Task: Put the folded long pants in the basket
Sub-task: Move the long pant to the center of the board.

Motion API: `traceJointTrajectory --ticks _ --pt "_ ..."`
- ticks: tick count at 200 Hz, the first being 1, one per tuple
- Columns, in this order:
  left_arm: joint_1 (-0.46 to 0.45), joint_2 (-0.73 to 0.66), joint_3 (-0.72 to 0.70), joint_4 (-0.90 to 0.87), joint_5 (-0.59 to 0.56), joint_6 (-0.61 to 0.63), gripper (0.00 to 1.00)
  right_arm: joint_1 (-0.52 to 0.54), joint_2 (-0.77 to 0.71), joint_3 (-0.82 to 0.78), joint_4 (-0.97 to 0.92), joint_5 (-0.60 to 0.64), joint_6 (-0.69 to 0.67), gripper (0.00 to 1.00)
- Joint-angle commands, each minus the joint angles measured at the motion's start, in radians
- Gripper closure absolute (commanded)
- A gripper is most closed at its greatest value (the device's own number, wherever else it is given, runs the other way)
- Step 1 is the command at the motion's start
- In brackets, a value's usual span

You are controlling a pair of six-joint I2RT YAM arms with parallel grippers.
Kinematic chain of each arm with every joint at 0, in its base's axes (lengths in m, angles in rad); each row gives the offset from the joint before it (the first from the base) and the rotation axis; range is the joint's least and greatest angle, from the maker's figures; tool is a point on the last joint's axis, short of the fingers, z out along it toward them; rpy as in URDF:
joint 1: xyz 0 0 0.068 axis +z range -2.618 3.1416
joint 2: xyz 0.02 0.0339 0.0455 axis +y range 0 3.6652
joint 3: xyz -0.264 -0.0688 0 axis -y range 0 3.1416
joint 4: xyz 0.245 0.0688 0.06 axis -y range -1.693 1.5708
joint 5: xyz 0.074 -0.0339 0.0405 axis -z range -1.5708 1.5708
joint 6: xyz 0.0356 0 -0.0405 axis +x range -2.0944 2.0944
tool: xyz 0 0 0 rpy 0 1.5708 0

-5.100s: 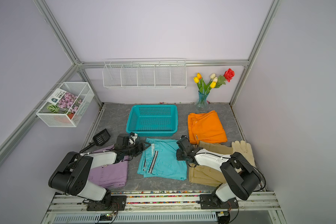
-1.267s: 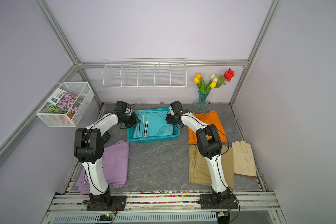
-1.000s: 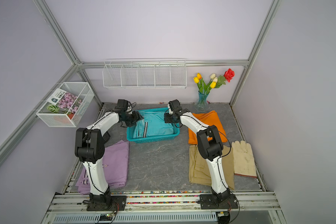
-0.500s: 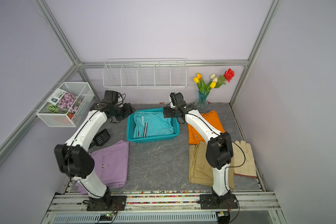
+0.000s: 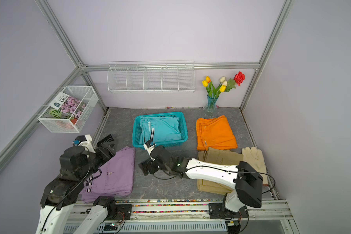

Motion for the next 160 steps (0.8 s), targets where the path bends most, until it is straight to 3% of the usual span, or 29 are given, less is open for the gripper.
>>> traceJointTrajectory --ticks 1,36,115,148,160 --pt "0.002 -0.086 -0.047 -0.071 -0.005 -0.025 0.25 0.056 0.126 0.023 0.169 0.001 0.121 0.01" --pt "0.002 -0.147 -0.117 -0.125 0.036 -0.031 0.25 0.117 0.373 0.194 0.136 0.034 0.183 0.01" --pt "0.001 -0.263 -0.148 -0.198 0.044 -0.058 0.23 0.117 0.589 0.332 0.149 0.082 0.276 0.02" --pt "0.002 -0.301 -0.158 -0.208 0.044 -0.062 0.23 0.115 0.641 0.369 0.151 0.107 0.297 0.11" --pt "0.001 -0.309 -0.158 -0.209 0.040 -0.063 0.23 0.113 0.653 0.369 0.165 0.121 0.299 0.21"
